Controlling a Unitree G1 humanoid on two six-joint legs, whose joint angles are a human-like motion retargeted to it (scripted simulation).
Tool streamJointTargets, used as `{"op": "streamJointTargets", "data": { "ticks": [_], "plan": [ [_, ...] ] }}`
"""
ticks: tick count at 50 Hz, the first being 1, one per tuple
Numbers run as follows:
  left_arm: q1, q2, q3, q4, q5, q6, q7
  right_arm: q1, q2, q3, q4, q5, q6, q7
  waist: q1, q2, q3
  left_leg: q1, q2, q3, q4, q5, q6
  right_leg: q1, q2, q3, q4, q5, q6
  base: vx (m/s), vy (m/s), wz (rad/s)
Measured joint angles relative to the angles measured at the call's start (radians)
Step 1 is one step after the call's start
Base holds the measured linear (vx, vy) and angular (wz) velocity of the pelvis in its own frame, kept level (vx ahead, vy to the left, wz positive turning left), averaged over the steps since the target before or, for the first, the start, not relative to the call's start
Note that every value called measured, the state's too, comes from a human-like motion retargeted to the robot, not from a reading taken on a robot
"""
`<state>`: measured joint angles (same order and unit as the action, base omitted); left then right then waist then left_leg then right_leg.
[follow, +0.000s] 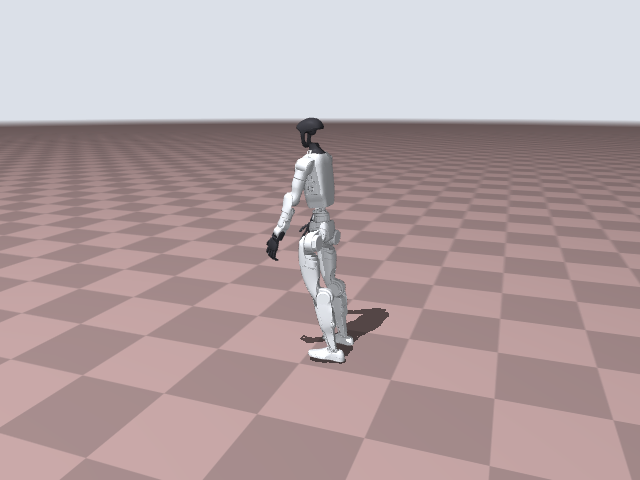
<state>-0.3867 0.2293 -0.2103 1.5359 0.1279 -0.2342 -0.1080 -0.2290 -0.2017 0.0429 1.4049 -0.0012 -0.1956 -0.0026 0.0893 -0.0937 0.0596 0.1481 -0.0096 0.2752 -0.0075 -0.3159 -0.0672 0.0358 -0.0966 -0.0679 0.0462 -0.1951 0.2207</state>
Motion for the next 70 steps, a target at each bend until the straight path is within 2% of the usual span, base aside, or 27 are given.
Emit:
{"op": "streamJointTargets", "data": {
  "ticks": [11, 18, 20, 22, 25, 27, 29, 30, 32, 33, 35, 37, 38, 39, 40, 45, 46, 47, 49, 51, 53, 60, 61, 63, 65, 66, 70],
  "plan": [
    [0.064, -0.009, -0.004, -0.081, -0.036, -0.003, 0.035, -0.014, 0.0, 0.009, -0.013, 0.025, -0.001, -0.031, 0.018, -0.008, -0.009, -0.015, -0.003, 0.005, 0.046, -0.01, 0.032, 0.004, -0.007, 0.012, 0.008, -0.024, -0.003, 0.08, -0.04, -0.04],
    [0.143, -0.02, 0.0, -0.123, -0.014, 0.024, 0.026, -0.06, 0.011, 0.046, -0.016, 0.084, 0.01, -0.025, 0.052, -0.034, 0.017, -0.037, -0.008, 0.003, 0.163, -0.021, 0.085, 0.03, -0.028, 0.035, 0.033, -0.049, -0.018, 0.12, -0.09, -0.1],
    [0.155, -0.02, 0.014, -0.116, 0.047, 0.05, 0.006, -0.091, 0.016, 0.066, -0.012, 0.11, 0.021, -0.008, 0.073, -0.055, 0.04, -0.068, -0.01, 0.011, 0.263, -0.027, 0.111, 0.043, -0.045, 0.048, 0.042, -0.053, -0.024, 0.13, -0.12, -0.11],
    [0.188, -0.026, 0.022, -0.112, 0.103, 0.09, -0.01, -0.109, 0.018, 0.094, -0.008, 0.163, 0.042, -0.027, 0.054, -0.062, 0.045, -0.219, 0.038, 0.03, 0.606, -0.064, 0.053, 0.065, -0.058, 0.019, 0.047, -0.071, -0.038, 0.14, -0.09, 0.42],
    [0.234, -0.029, 0.02, -0.128, 0.04, 0.096, -0.046, -0.143, 0.017, 0.097, -0.014, 0.141, 0.055, -0.049, 0.069, -0.058, 0.039, -0.375, 0.1, 0.05, 0.888, -0.043, 0.075, 0.062, -0.046, 0.017, 0.051, -0.074, -0.06, 0.13, -0.1, -0.02],
    [0.255, -0.027, 0.028, -0.129, 0.008, 0.073, -0.067, -0.172, 0.021, 0.108, -0.023, 0.145, 0.047, -0.046, 0.125, -0.054, 0.068, -0.391, 0.139, 0.094, 0.951, -0.061, 0.098, 0.057, -0.033, 0.053, 0.099, -0.082, -0.067, 0.15, -0.1, -0.81],
    [0.266, -0.025, 0.036, -0.121, 0.054, 0.108, -0.117, -0.207, 0.023, 0.103, -0.027, 0.133, 0.08, 0.013, 0.159, -0.104, 0.064, -0.395, 0.066, 0.127, 0.816, -0.07, 0.153, 0.038, -0.078, 0.082, 0.08, -0.06, -0.052, 0.15, -0.03, -0.43],
    [0.28, -0.025, 0.04, -0.12, 0.061, 0.113, -0.12, -0.216, 0.024, 0.1, -0.034, 0.135, 0.083, 0.019, 0.174, -0.115, 0.067, -0.402, 0.052, 0.146, 0.779, -0.066, 0.153, 0.035, -0.09, 0.09, 0.084, -0.057, -0.047, 0.22, 0.0, -0.3],
    [0.309, -0.024, 0.039, -0.121, -0.017, 0.073, -0.075, -0.234, 0.021, 0.094, -0.057, 0.185, 0.042, -0.06, 0.194, -0.081, 0.1, -0.434, 0.11, 0.172, 0.824, -0.054, 0.101, 0.067, -0.061, 0.083, 0.12, -0.076, -0.052, 0.24, 0.01, -0.28],
    [0.305, -0.023, 0.038, -0.112, -0.001, 0.092, -0.087, -0.253, 0.02, 0.089, -0.061, 0.18, 0.056, -0.035, 0.213, -0.106, 0.097, -0.412, 0.046, 0.178, 0.638, -0.017, 0.13, 0.051, -0.083, 0.102, 0.107, -0.058, -0.042, 0.22, 0.03, -0.31],
    [0.318, -0.019, 0.038, -0.103, -0.007, 0.094, -0.07, -0.273, 0.02, 0.08, -0.081, 0.189, 0.05, -0.037, 0.244, -0.113, 0.104, -0.378, 0.0, 0.197, 0.385, 0.072, 0.131, 0.052, -0.086, 0.121, 0.103, -0.046, -0.033, 0.25, 0.05, -0.36],
    [0.339, -0.018, 0.035, -0.092, -0.033, 0.065, -0.041, -0.279, 0.022, 0.079, -0.105, 0.219, 0.017, -0.074, 0.264, -0.083, 0.121, -0.353, 0.01, 0.215, 0.23, 0.143, 0.097, 0.088, -0.057, 0.125, 0.106, -0.048, -0.034, 0.32, 0.06, -0.33],
    [0.357, -0.019, 0.036, -0.082, -0.026, 0.046, -0.033, -0.272, 0.024, 0.087, -0.117, 0.243, -0.003, -0.099, 0.267, -0.057, 0.131, -0.364, 0.046, 0.233, 0.249, 0.137, 0.034, 0.116, -0.035, 0.116, 0.121, -0.057, -0.036, 0.35, 0.07, -0.32],
    [0.362, -0.02, 0.037, -0.076, -0.039, 0.03, -0.02, -0.276, 0.024, 0.085, -0.125, 0.239, -0.017, -0.106, 0.278, -0.044, 0.136, -0.342, 0.039, 0.227, 0.132, 0.194, 0.037, 0.135, -0.022, 0.125, 0.106, -0.053, -0.034, 0.35, 0.1, -0.38],
    [0.359, -0.021, 0.038, -0.071, -0.062, 0.015, -0.004, -0.284, 0.023, 0.077, -0.132, 0.22, -0.029, -0.103, 0.293, -0.037, 0.138, -0.304, 0.011, 0.209, -0.052, 0.282, 0.072, 0.151, -0.014, 0.141, 0.076, -0.042, -0.03, 0.35, 0.12, -0.36],
    [0.403, -0.024, 0.046, -0.059, -0.125, -0.028, -0.009, -0.257, 0.024, 0.073, -0.133, 0.098, -0.036, -0.121, 0.304, -0.028, 0.138, -0.364, 0.033, 0.203, -0.08, 0.233, -0.001, 0.22, -0.014, 0.153, 0.049, -0.038, -0.005, 0.4, 0.14, -0.18],
    [0.394, -0.02, 0.146, -0.047, -0.294, -0.016, -0.081, -0.246, 0.025, 0.096, -0.13, 0.138, -0.031, -0.089, 0.304, -0.025, 0.129, -0.36, 0.041, 0.224, -0.08, 0.223, -0.026, 0.211, -0.009, 0.156, 0.083, -0.041, -0.003, 0.45, 0.16, -0.24],
    [0.391, -0.016, 0.185, -0.041, -0.351, -0.012, -0.109, -0.238, 0.027, 0.105, -0.123, 0.139, -0.026, -0.077, 0.303, -0.025, 0.122, -0.355, 0.043, 0.238, -0.08, 0.219, -0.036, 0.21, -0.008, 0.162, 0.1, -0.039, -0.001, 0.48, 0.18, -0.19],
    [0.414, -0.015, 0.082, -0.051, -0.105, -0.034, -0.027, -0.221, 0.032, 0.089, -0.096, 0.051, -0.027, -0.108, 0.3, -0.035, 0.114, -0.338, 0.037, 0.252, -0.08, 0.238, -0.023, 0.223, -0.011, 0.182, 0.105, -0.017, 0.001, 0.52, 0.19, -0.21],
    [0.425, -0.014, 0.099, -0.049, -0.072, -0.039, -0.024, -0.18, 0.038, 0.102, -0.076, 0.071, -0.033, -0.101, 0.296, -0.031, 0.093, -0.308, 0.043, 0.28, -0.078, 0.248, -0.042, 0.214, -0.001, 0.201, 0.172, 0.011, 0.004, 0.56, 0.22, -0.29],
    [0.404, -0.009, 0.126, -0.037, -0.124, -0.034, -0.034, -0.15, 0.04, 0.065, -0.049, 0.025, -0.022, -0.081, 0.284, -0.033, 0.086, -0.279, 0.035, 0.259, -0.079, 0.252, -0.005, 0.225, 0.001, 0.224, 0.206, 0.064, 0.006, 0.61, 0.26, -0.04],
    [0.259, 0.017, 0.096, 0.052, -0.124, 0.019, -0.061, 0.003, 0.044, -0.027, -0.017, 0.059, 0.013, 0.002, 0.175, -0.006, 0.041, -0.161, 0.028, 0.188, -0.079, 0.162, 0.023, -0.004, 0.057, 0.224, 0.765, 0.328, 0.04, 0.56, 0.25, 0.3],
    [0.229, 0.019, 0.085, 0.068, -0.061, 0.037, -0.04, 0.029, 0.041, -0.023, -0.018, 0.112, 0.015, -0.002, 0.126, -0.005, 0.025, -0.201, 0.033, 0.17, 0.013, 0.111, 0.0, -0.057, 0.047, 0.189, 0.84, 0.333, 0.04, 0.48, 0.24, 1.01],
    [0.16, 0.027, 0.067, 0.077, -0.059, 0.058, -0.022, 0.066, 0.035, -0.037, -0.014, 0.105, 0.029, 0.008, 0.1, 0.01, 0.02, -0.158, 0.028, 0.154, -0.013, 0.095, 0.014, -0.161, 0.045, 0.169, 0.973, 0.312, 0.004, 0.47, 0.21, 0.5],
    [0.099, 0.028, 0.047, 0.078, 0.046, 0.092, 0.016, 0.114, 0.024, -0.029, -0.009, 0.178, 0.027, -0.006, 0.021, 0.027, 0.014, -0.18, 0.031, 0.119, 0.098, 0.03, -0.017, -0.229, -0.006, 0.083, 1.039, 0.227, -0.048, 0.45, 0.2, 0.75],
    [0.051, 0.035, 0.045, 0.064, 0.009, 0.092, 0.019, 0.114, 0.018, -0.042, 0.001, 0.136, 0.037, 0.004, 0.027, 0.039, 0.024, -0.13, 0.026, 0.116, 0.026, 0.047, -0.002, -0.275, -0.011, 0.069, 1.054, 0.183, -0.088, 0.43, 0.16, 0.34],
    [-0.12, 0.051, 0.015, -0.009, -0.017, 0.089, 0.041, 0.122, -0.005, -0.063, 0.047, 0.095, 0.048, 0.018, -0.037, 0.076, 0.058, -0.04, 0.015, 0.066, -0.041, 0.045, -0.007, -0.379, -0.048, -0.042, 0.968, 0.033, -0.17, 0.41, 0.12, 0.51]
  ]
}}
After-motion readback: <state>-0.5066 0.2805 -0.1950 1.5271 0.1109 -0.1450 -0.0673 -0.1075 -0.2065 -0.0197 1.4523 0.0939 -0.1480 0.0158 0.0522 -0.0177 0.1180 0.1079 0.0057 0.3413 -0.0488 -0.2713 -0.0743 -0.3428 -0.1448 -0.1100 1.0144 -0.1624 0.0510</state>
